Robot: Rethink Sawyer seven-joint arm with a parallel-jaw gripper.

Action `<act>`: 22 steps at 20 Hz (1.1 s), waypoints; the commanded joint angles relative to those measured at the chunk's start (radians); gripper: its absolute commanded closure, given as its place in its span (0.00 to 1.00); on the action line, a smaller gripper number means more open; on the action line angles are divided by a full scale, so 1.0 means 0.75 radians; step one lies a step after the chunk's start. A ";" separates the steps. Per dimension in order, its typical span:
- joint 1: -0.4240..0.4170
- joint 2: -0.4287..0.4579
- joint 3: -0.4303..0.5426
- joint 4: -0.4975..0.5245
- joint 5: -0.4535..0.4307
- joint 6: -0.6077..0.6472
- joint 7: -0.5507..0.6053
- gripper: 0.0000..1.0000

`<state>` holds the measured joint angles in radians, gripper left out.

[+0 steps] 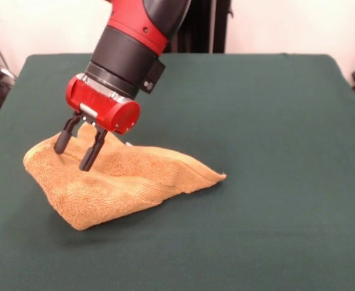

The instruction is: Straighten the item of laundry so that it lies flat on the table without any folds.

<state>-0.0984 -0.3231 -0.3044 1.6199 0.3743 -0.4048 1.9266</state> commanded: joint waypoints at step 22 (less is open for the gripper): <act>0.210 0.021 -0.074 0.129 0.226 0.341 0.226 0.00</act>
<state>0.0460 -0.3532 -0.4050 1.6489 0.4959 -0.2768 1.9266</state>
